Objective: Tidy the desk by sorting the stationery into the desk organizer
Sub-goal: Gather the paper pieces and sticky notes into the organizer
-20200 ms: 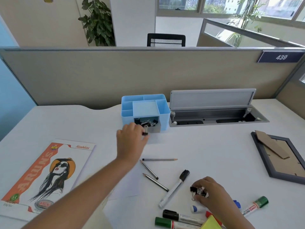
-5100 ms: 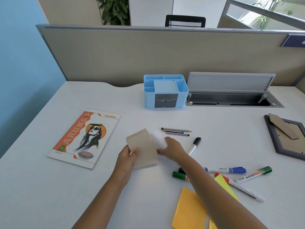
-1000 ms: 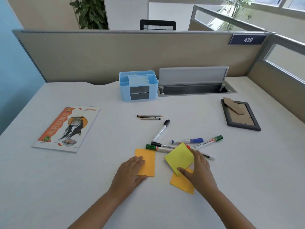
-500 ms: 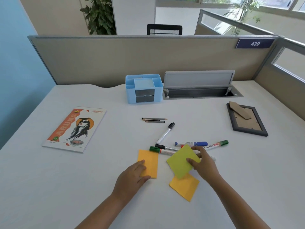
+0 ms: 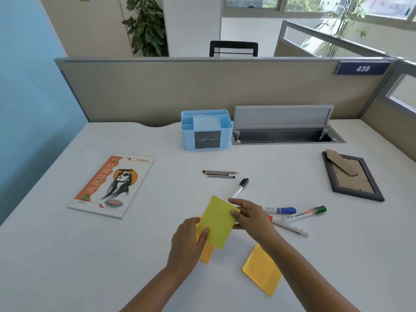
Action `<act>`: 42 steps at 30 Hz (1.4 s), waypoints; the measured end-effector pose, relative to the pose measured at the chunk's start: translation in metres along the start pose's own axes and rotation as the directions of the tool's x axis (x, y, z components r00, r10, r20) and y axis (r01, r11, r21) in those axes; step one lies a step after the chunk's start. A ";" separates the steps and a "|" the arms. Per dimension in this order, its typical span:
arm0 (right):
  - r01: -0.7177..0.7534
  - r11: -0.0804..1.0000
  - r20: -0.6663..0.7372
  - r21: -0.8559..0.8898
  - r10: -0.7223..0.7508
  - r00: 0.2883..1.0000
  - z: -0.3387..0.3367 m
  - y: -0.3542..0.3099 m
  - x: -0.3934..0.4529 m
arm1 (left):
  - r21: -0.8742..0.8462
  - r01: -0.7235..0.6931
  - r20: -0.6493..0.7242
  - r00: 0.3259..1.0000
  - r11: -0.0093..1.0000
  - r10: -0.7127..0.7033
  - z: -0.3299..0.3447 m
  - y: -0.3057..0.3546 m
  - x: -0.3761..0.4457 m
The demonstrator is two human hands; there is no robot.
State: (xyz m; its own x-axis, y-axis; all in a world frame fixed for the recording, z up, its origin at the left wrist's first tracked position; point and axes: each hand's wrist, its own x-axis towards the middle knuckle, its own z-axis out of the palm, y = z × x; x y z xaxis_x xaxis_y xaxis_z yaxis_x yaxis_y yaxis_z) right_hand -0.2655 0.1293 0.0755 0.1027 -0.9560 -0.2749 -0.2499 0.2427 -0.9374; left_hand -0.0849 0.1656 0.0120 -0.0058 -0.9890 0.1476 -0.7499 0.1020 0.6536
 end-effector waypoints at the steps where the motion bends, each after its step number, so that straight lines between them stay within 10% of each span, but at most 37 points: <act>1: 0.007 1.000 -0.001 -0.005 -0.007 1.000 0.000 -0.003 0.006 | 0.027 0.013 0.030 0.999 1.000 -0.014 -0.001 -0.004 0.002; 9: 0.118 0.977 -0.129 -0.180 -0.142 0.981 -0.024 -0.054 0.077 | 0.343 -0.195 0.302 0.949 0.919 0.089 -0.010 -0.058 0.024; 25: 0.362 0.859 -0.397 -0.361 -0.493 0.774 -0.040 -0.178 0.312 | 0.346 -0.093 0.112 0.992 0.934 0.057 -0.017 -0.100 0.125; 39: 0.326 0.824 -0.252 -0.463 -0.475 0.843 -0.049 -0.149 0.322 | 0.299 -0.099 -0.057 0.991 0.949 0.122 -0.016 -0.099 0.129; 42: 0.417 0.706 -0.002 -0.572 -0.510 0.860 -0.051 -0.133 0.244 | 0.301 -0.071 -0.078 0.992 0.951 0.099 -0.016 -0.095 0.126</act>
State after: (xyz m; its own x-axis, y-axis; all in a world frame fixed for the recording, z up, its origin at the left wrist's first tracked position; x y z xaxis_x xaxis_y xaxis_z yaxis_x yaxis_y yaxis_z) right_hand -0.2562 -0.1448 0.1439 0.2137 -0.9466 0.2416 -0.6847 -0.3215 -0.6540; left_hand -0.0032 0.0330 -0.0197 -0.0281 -0.9628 0.2688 -0.9117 0.1349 0.3880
